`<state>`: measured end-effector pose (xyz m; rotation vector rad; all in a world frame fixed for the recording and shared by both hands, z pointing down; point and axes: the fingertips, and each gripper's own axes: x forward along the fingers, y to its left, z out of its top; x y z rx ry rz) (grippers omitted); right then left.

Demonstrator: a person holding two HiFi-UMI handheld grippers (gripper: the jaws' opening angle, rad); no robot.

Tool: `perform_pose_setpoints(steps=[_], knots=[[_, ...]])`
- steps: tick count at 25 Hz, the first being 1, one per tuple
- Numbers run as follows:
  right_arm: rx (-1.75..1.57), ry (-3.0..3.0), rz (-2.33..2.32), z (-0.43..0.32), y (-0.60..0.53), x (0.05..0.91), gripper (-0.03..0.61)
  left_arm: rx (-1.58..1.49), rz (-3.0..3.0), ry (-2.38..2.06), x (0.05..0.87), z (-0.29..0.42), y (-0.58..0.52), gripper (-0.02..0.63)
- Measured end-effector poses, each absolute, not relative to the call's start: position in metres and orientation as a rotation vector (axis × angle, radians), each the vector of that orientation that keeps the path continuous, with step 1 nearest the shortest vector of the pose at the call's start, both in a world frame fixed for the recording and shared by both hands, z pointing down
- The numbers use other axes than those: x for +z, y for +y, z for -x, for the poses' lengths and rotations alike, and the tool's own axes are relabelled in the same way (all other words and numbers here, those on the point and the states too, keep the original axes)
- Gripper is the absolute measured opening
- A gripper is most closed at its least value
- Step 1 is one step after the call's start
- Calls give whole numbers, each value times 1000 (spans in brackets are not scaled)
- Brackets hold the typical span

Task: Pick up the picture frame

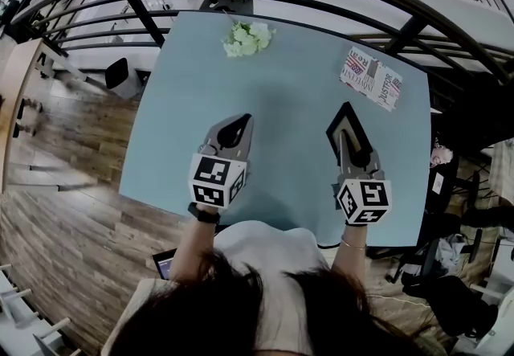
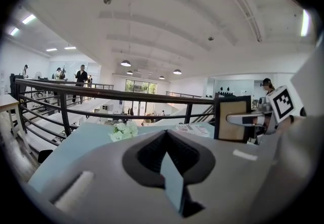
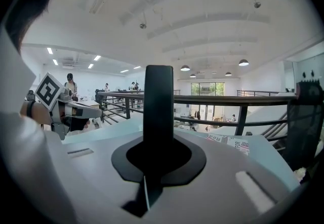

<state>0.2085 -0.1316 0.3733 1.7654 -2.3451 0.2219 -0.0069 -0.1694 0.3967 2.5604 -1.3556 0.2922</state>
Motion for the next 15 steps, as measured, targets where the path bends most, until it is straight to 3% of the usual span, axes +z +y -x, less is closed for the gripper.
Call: perform_pose_setpoints(steps=[15], knots=[[216, -2348, -1795, -213, -126, 369, 11, 290, -2561, -1350, 397, 8, -165, 57]])
